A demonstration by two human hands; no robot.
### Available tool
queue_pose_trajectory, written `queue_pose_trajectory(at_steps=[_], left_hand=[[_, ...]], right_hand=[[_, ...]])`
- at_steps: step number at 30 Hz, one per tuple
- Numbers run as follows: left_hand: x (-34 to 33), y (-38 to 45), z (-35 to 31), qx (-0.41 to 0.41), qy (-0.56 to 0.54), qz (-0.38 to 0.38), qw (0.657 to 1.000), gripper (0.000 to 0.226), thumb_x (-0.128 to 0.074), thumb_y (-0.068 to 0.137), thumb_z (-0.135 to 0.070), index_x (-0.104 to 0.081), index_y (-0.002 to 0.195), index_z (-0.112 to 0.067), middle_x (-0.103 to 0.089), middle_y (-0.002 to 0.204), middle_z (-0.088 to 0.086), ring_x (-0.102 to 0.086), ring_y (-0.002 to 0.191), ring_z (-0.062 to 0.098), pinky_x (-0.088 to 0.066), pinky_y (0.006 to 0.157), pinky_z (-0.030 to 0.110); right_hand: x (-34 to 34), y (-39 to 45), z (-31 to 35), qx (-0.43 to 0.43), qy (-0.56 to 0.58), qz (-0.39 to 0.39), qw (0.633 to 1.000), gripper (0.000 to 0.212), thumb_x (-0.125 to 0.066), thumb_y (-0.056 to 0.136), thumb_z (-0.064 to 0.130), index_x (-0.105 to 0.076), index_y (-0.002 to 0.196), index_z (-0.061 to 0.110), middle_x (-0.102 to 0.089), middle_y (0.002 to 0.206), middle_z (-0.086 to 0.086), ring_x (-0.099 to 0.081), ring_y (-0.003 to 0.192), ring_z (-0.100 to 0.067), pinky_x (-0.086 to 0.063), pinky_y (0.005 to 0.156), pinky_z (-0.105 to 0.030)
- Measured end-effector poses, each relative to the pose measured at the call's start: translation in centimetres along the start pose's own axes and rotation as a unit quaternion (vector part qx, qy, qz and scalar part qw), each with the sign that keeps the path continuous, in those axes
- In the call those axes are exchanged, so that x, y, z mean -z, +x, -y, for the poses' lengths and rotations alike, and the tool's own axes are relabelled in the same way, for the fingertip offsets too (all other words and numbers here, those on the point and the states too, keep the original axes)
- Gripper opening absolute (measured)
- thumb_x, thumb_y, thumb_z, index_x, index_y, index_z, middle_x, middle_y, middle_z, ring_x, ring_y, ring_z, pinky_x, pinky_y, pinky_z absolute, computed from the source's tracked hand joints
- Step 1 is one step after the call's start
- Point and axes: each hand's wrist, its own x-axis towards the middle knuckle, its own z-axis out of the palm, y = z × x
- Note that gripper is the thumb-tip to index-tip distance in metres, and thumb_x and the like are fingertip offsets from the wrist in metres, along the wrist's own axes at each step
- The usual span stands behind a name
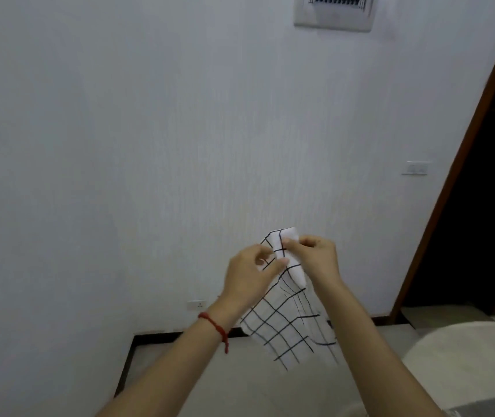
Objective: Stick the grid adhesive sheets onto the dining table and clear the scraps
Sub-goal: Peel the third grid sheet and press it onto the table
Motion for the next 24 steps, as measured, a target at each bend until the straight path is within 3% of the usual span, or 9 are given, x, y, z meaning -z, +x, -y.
queue_pose_trajectory(at_steps=[5,9,12,18,21,24], left_hand=[[-1.2,0.4,0.3,0.033,-0.058,0.002,0.998,0.029,-0.073,0.074,-0.034,-0.061,0.096,-0.021,-0.06,0.079,-0.016,-0.06,0.074,0.001,-0.046,0.059,0.008],[-1.2,0.9,0.9,0.049,-0.1,0.019,0.994,0.003,-0.071,0.078,-0.019,-0.071,0.078,-0.016,-0.07,0.073,-0.001,-0.068,0.072,0.014,-0.057,0.064,0.024],[-1.2,1.2,1.1,0.069,-0.146,0.018,0.987,0.018,-0.068,0.079,-0.011,-0.071,0.064,-0.021,-0.069,0.063,-0.004,-0.067,0.061,0.011,-0.054,0.053,0.017],[-0.8,2.9,1.4,0.071,-0.143,-0.004,0.987,0.021,-0.063,0.084,-0.012,-0.065,0.064,-0.018,-0.069,0.071,0.009,-0.068,0.073,0.029,-0.059,0.068,0.04],[-0.4,4.2,1.4,0.072,-0.158,0.02,0.985,0.024,-0.057,0.088,-0.007,-0.062,0.066,-0.018,-0.065,0.071,0.004,-0.063,0.07,0.022,-0.056,0.061,0.032],[0.0,5.3,1.5,0.053,-0.157,0.042,0.985,0.026,-0.053,0.09,-0.008,-0.059,0.067,-0.018,-0.061,0.067,-0.001,-0.056,0.061,0.012,-0.047,0.055,0.023]], right_hand=[[-1.2,0.0,-0.1,-0.003,-0.002,-0.013,1.0,0.028,-0.076,0.072,0.023,-0.054,0.058,0.013,-0.057,0.058,-0.004,-0.054,0.054,-0.015,-0.045,0.054,-0.028],[-1.0,-0.4,-0.8,-0.009,-0.026,0.007,1.0,0.031,-0.077,0.071,0.027,-0.051,0.059,0.015,-0.056,0.065,-0.008,-0.054,0.062,-0.019,-0.046,0.062,-0.033],[-0.8,-0.3,-0.9,-0.017,-0.018,0.018,1.0,0.033,-0.079,0.07,0.027,-0.05,0.058,0.016,-0.057,0.066,-0.007,-0.053,0.062,-0.019,-0.044,0.063,-0.032],[1.1,-0.7,-0.9,0.001,-0.064,0.087,0.994,0.025,-0.08,0.068,0.025,-0.057,0.063,0.017,-0.059,0.054,0.007,-0.054,0.05,-0.005,-0.043,0.046,-0.015],[2.3,-0.8,-1.4,-0.027,-0.125,0.129,0.983,0.017,-0.078,0.071,0.019,-0.066,0.08,0.013,-0.068,0.074,0.0,-0.064,0.067,-0.013,-0.05,0.057,-0.02],[3.3,-0.7,-2.6,-0.041,-0.203,0.115,0.971,0.01,-0.071,0.076,0.019,-0.064,0.071,0.024,-0.064,0.074,0.002,-0.061,0.07,-0.014,-0.049,0.061,-0.023]])
